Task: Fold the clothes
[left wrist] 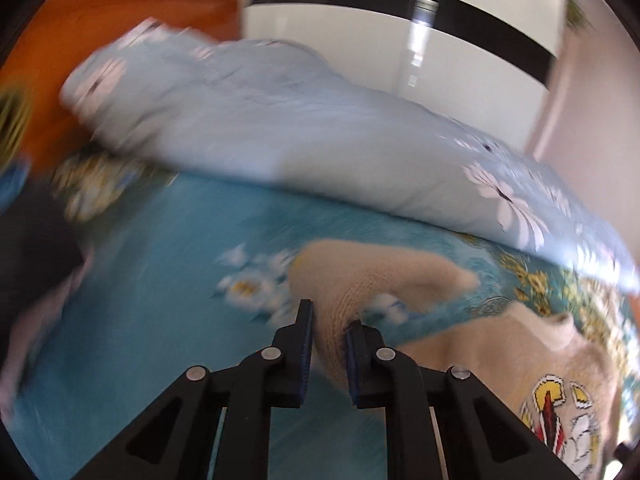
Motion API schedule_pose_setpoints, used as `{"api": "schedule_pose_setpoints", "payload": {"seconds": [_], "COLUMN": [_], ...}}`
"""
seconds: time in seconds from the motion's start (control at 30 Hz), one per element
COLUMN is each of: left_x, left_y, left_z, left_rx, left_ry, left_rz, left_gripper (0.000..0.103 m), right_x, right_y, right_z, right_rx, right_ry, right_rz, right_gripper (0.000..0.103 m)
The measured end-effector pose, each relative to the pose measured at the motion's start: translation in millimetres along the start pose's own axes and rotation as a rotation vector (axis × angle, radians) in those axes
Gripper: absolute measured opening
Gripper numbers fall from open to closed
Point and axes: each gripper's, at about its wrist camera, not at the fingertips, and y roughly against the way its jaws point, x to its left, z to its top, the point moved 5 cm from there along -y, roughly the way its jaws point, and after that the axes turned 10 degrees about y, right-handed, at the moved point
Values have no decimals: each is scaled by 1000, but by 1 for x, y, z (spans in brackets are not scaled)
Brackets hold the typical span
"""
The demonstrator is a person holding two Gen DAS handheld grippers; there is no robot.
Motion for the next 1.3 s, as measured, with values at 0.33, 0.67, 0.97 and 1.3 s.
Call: {"api": "schedule_pose_setpoints", "payload": {"seconds": [0.33, 0.67, 0.97, 1.3], "left_x": [93, 93, 88, 78], "left_y": [-2, 23, 63, 79], "left_z": [-78, -105, -135, -162], "left_rx": [158, 202, 231, 273], "left_ry": [205, 150, 135, 139], "left_rz": [8, -15, -75, -106], "left_gripper": [20, 21, 24, 33], "right_x": [-60, -145, -174, -183], "right_y": [37, 68, 68, 69], "right_z": [-37, -87, -97, -117], "right_rx": [-37, -67, -165, -165], "right_ry": [-164, -425, -659, -738], "right_rz": [-59, -118, -65, -109], "right_gripper": [59, 59, 59, 62]}}
